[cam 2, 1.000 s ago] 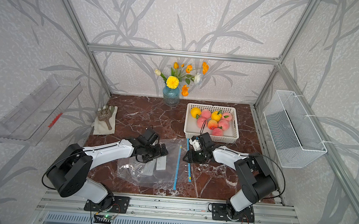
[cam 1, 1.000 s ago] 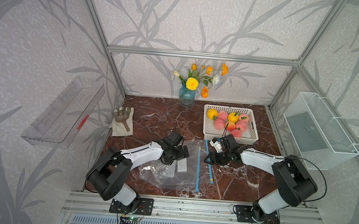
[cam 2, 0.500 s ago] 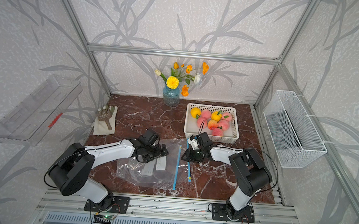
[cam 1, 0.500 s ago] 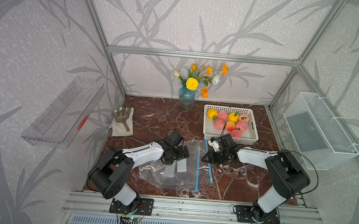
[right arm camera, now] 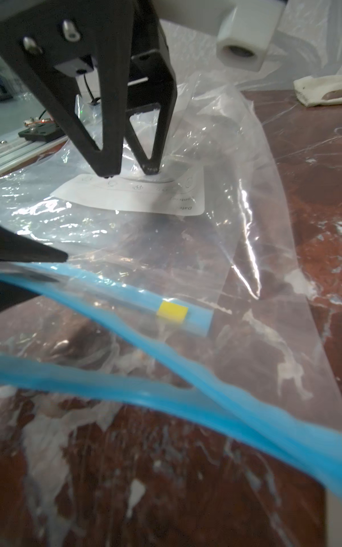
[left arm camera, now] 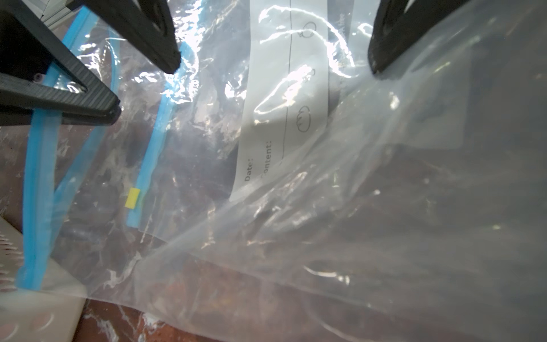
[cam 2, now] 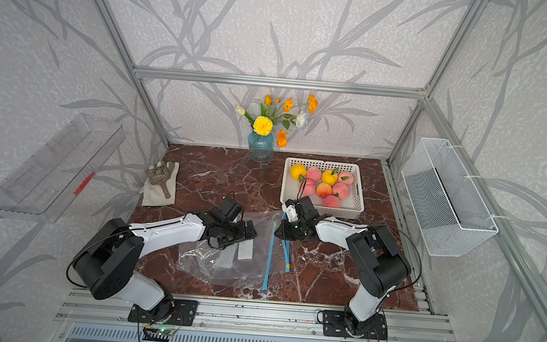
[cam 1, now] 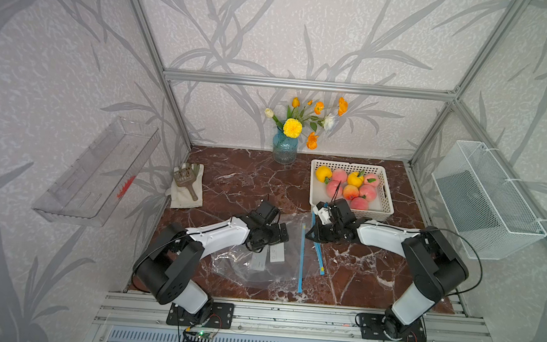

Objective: Place the peach in a zip-top bag and seal the zipper
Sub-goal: Open the zipper food storage bag.

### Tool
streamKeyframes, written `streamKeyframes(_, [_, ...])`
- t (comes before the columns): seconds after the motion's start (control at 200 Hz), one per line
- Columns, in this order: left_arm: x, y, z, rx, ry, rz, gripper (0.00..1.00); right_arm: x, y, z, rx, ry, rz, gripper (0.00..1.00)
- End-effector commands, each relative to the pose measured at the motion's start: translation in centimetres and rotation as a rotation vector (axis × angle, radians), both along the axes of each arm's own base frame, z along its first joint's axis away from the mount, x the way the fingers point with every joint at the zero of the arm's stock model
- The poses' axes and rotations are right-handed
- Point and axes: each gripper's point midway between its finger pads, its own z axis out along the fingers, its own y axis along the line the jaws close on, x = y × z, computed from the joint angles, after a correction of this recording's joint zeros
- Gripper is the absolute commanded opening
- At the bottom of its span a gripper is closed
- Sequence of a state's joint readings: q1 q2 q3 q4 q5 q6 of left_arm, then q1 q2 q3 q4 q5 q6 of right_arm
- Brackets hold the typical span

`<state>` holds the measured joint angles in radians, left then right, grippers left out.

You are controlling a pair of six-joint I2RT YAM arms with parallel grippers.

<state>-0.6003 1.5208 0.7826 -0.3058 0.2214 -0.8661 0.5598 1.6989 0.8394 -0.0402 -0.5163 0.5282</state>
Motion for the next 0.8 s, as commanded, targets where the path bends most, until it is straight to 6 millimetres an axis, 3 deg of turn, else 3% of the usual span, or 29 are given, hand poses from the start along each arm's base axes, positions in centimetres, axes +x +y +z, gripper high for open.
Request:
streamKeyframes(0.0, [-1.1,1.5,0.0,0.051,-0.004,-0.003,0.99,0.6,0.8,2.2,-0.008,-0.070,-0.001,0.06])
streamKeyframes(0.13, [-0.8,1.8,2.8,0.030,-0.081,-0.007,0.99,-0.5,2.2,4.5,0.006,-0.109,0.003,0.03])
streamKeyframes(0.35, [-0.5,2.8,9.7,-0.001,-0.279,-0.022,0.99,-1.1,6.4,9.8,0.081,-0.188,-0.033,0.02])
streamKeyframes(0.48, [-0.3,3.9,13.9,0.004,-0.427,-0.040,0.99,0.9,8.4,14.0,0.164,-0.270,-0.099,0.02])
streamKeyframes(0.6, [0.0,4.6,17.1,0.021,-0.556,-0.057,0.99,3.6,8.8,17.5,0.217,-0.353,-0.217,0.02])
streamKeyframes(0.795, [0.4,4.2,20.4,0.015,-0.642,-0.112,0.99,6.6,8.0,20.1,0.248,-0.416,-0.386,0.02])
